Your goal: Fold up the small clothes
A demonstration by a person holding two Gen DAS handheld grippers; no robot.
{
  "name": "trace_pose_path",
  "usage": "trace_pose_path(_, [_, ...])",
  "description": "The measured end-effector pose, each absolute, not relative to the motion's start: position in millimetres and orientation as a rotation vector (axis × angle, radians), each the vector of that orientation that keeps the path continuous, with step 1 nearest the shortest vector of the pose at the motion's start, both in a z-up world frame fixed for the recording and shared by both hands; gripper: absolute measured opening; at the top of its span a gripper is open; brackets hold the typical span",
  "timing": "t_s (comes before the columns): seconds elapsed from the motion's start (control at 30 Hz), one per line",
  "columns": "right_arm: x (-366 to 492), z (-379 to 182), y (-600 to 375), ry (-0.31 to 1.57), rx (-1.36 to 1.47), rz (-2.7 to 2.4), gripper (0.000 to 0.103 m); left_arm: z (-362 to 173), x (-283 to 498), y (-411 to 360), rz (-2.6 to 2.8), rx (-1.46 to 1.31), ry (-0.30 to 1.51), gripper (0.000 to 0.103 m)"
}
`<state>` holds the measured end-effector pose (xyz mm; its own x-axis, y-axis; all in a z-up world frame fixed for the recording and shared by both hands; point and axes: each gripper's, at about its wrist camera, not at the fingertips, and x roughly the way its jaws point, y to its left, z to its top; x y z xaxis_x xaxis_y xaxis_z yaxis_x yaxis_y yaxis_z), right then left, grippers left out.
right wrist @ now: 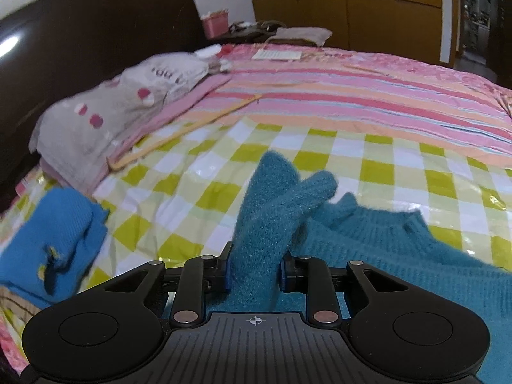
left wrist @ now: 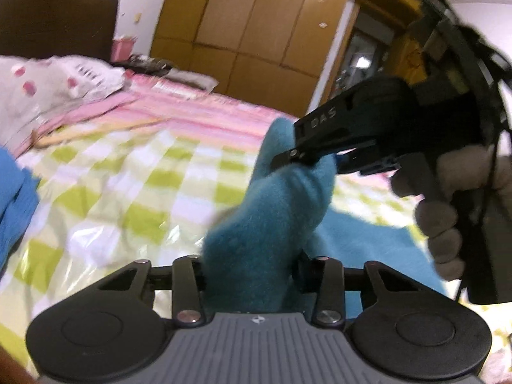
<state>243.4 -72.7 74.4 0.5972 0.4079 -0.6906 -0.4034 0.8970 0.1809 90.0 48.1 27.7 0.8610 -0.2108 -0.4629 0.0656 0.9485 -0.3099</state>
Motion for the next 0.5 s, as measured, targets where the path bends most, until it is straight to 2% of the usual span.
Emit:
trace_pose_path(0.27, [239,115,-139,0.722,0.098,0.42,0.023,69,93,-7,-0.319,-0.234,0.441,0.039])
trace_pose_path(0.5, [238,121,-206,0.701,0.134,0.325,0.022,82,105,-72,-0.438,-0.171,0.434,0.038])
